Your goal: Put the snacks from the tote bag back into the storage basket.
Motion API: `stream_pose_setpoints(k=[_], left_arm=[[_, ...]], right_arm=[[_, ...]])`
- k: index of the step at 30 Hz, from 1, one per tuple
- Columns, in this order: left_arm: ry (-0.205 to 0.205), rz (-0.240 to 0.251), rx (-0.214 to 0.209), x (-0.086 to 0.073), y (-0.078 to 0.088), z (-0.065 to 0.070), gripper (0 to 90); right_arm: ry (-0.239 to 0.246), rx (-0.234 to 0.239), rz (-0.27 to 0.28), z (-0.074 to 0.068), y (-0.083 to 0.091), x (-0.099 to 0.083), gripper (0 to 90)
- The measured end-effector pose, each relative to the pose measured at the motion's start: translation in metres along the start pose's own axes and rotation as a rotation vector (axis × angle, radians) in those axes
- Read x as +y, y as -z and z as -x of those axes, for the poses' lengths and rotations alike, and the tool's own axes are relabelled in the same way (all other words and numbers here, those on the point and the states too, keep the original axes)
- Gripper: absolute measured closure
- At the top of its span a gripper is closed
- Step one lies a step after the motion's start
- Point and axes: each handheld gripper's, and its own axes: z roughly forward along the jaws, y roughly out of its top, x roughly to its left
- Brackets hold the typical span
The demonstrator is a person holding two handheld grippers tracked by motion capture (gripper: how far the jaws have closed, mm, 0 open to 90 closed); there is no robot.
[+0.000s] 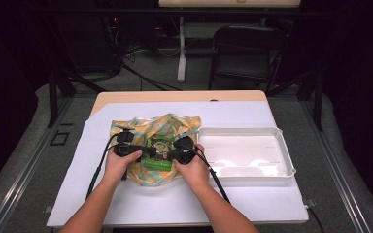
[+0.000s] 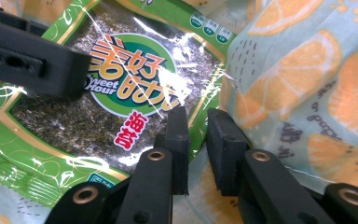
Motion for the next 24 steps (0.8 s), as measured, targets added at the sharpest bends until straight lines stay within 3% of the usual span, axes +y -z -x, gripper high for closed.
stream_pose_setpoints(k=[18,24], left_arm=[[0.001,-0.007,-0.068,-0.003,-0.011,0.004,53.4],[0.029,-0.007,-0.101,-0.003,-0.011,0.005,58.3]], right_arm=[[-0.004,-0.001,0.008,0.001,0.0,-0.001,78.1],[-0.007,-0.008,0.008,0.001,0.0,-0.001,75.9]])
